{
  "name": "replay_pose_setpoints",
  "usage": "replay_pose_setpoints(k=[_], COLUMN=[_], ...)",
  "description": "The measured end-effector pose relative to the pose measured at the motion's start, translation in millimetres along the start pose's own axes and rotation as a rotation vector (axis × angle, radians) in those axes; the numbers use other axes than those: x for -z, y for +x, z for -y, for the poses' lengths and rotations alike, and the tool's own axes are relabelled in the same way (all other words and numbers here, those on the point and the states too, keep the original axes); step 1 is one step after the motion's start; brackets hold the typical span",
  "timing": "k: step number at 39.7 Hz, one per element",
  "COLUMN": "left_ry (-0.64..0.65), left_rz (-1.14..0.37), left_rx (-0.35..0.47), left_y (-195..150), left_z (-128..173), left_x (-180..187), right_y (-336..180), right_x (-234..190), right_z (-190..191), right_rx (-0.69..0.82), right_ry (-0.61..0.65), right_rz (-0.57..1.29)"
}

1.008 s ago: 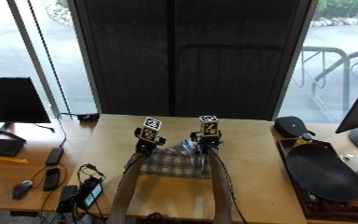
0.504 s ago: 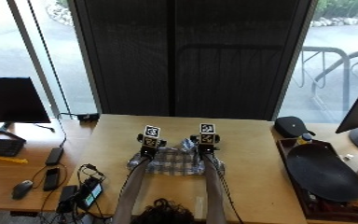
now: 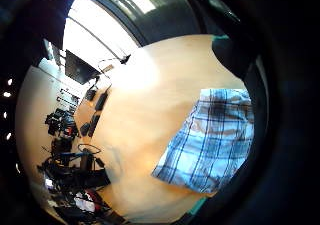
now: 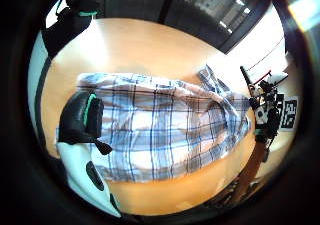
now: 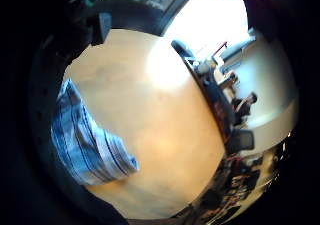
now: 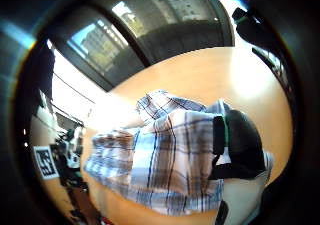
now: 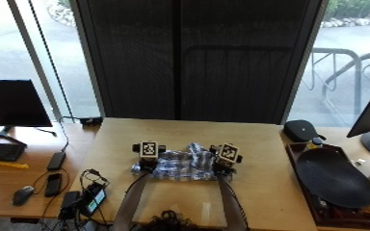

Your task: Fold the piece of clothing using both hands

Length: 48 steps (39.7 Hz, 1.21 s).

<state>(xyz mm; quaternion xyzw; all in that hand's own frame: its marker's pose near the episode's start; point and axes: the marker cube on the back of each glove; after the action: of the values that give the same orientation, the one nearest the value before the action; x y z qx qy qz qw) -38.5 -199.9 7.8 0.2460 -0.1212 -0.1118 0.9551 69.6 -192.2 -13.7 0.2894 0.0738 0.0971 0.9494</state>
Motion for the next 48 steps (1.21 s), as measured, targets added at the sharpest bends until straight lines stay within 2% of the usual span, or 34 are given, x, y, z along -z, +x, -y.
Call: replay_pose_setpoints(k=[3,8,13,19,21,24,27,34,42,44,48], left_ry=[0.072,0.083,0.034,-0.067,-0.189,-0.438,-0.542,-0.533,-0.593,-0.603,-0.581], left_rz=[-0.052,-0.058,-0.07,-0.099,-0.105,-0.166,-0.228,-0.204,-0.225,-0.215,-0.224], left_rx=[-0.023,-0.115,-0.121,-0.106,-0.112,-0.115,-0.119,-0.101,-0.1,-0.096,-0.099], left_y=[2.8,8.9,7.2,9.9,12.1,17.8,22.7,22.6,31.0,30.9,33.8], left_z=[-17.3,-48.5,-56.1,-61.0,-73.3,-98.1,-106.2,-104.4,-109.5,-110.1,-106.4], left_x=[18.3,13.5,-16.2,-49.6,-57.4,-58.9,-59.8,-61.6,-59.0,-58.6,-59.2], right_y=[25.6,51.8,65.2,71.8,73.4,73.3,69.9,65.6,76.1,73.7,66.4], right_x=[15.1,18.5,18.6,2.3,-4.0,-8.8,-10.0,-13.2,-16.1,-19.3,-30.8], right_z=[-24.7,-81.5,-127.4,-136.2,-135.6,-131.6,-125.8,-115.0,-95.1,-87.9,-71.3], right_rx=[-0.11,-0.265,-0.309,-0.327,-0.342,-0.342,-0.336,-0.339,-0.49,-0.516,-0.552], right_ry=[-0.007,-0.289,-0.668,-0.792,-0.809,-0.798,-0.766,-0.766,-0.717,-0.695,-0.667], right_rz=[0.073,0.227,0.035,-0.09,-0.124,-0.161,-0.172,-0.12,0.026,0.171,0.587])
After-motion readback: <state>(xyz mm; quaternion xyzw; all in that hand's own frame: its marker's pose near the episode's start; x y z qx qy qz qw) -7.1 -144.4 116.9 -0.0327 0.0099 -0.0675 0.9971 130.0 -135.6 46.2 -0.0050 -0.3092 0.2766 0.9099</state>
